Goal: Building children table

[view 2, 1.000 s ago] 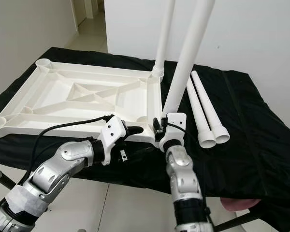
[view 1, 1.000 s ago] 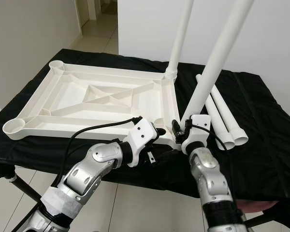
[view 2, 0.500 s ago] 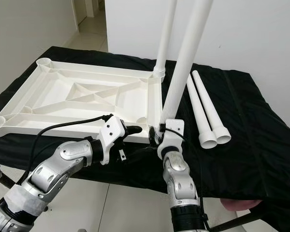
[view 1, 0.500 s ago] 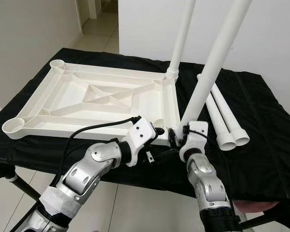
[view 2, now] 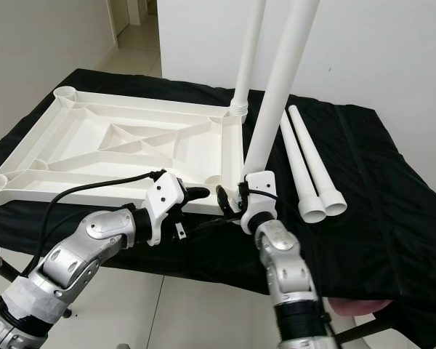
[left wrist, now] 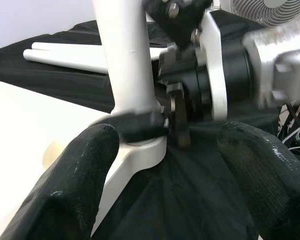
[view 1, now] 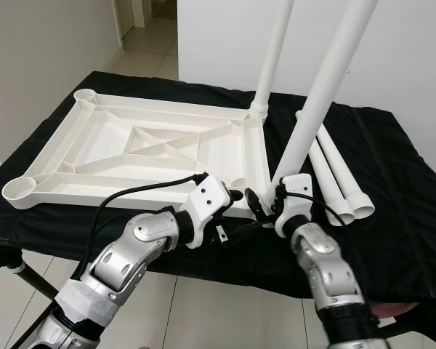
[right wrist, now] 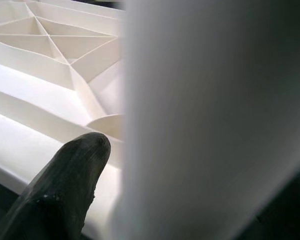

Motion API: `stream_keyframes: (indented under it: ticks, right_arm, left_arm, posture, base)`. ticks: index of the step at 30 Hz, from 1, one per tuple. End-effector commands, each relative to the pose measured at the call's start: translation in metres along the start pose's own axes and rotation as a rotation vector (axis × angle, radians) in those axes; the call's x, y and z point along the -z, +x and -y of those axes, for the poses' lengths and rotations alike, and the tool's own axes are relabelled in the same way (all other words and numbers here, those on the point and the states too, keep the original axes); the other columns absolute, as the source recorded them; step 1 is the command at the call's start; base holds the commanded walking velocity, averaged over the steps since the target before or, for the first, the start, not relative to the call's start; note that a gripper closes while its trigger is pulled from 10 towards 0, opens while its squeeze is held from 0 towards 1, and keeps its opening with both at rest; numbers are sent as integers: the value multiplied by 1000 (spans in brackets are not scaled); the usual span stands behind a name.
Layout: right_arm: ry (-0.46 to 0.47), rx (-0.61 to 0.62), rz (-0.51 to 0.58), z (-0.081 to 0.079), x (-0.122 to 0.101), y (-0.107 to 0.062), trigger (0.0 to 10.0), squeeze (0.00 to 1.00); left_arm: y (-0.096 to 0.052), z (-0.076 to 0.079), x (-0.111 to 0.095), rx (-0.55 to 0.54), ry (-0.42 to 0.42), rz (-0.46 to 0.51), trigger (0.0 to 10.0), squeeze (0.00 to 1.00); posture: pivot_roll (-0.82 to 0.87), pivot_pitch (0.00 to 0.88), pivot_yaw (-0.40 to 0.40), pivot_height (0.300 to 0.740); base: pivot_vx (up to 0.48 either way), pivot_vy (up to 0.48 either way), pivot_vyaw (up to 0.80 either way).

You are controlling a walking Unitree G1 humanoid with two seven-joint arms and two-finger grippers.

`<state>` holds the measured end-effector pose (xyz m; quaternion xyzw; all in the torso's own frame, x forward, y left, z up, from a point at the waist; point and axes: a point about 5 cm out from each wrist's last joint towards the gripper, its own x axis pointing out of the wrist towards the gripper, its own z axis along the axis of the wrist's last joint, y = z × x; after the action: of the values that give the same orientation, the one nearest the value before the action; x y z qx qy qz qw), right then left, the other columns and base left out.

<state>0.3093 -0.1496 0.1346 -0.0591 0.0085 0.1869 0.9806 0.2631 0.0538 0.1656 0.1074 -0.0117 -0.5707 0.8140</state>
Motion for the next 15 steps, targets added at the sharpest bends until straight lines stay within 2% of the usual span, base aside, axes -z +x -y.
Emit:
stream_keyframes:
  ticks: [1, 3, 5, 7, 11, 12, 13, 14, 15]
  right_arm:
    - [-6, -34, 14, -4, -1, 2, 10000, 0]
    - [-14, -52, 15, -2, -1, 3, 10000, 0]
    - [-68, -156, 12, 1, -1, 8, 10000, 0]
    - [-100, -197, -1, 3, 1, 11, 10000, 0]
    - [-112, -237, -23, 3, 6, 14, 10000, 0]
    - [-122, -281, -48, 0, 13, 15, 8392, 0]
    - [-125, -310, -68, -2, 19, 15, 3765, 0]
    - [-125, -310, -68, -2, 19, 15, 3765, 0]
    - [-126, -327, -81, -4, 23, 16, 78, 0]
  left_arm:
    - [0, 2, -5, 61, 24, 4, 10000, 0]
    - [0, 2, -5, 61, 25, 4, 10000, 0]
    - [1, 2, -5, 67, 24, 5, 10000, 0]
    - [1, 2, -6, 70, 24, 6, 10000, 0]
    - [1, 3, -6, 73, 25, 6, 10000, 0]
    - [1, 3, -6, 73, 26, 5, 10000, 0]
    - [1, 3, -5, 74, 28, 5, 10000, 0]
    - [1, 3, -5, 74, 28, 5, 10000, 0]
    - [1, 4, -5, 75, 29, 4, 10000, 0]
  posture:
    - [-45, 0, -57, 740]
    - [-45, 0, -57, 740]
    - [-49, 0, -43, 740]
    - [-49, 0, -42, 740]
    - [-45, 0, -42, 740]
    - [-42, 0, -45, 740]
    - [-39, 0, -47, 740]
    - [-39, 0, -47, 740]
    - [-37, 0, -49, 740]
  base:
    - [0, 0, 0]
    - [0, 0, 0]
    - [0, 0, 0]
    - [0, 0, 0]
    - [0, 0, 0]
    - [0, 0, 0]
    - [0, 0, 0]
    - [0, 0, 0]
    - [0, 0, 0]
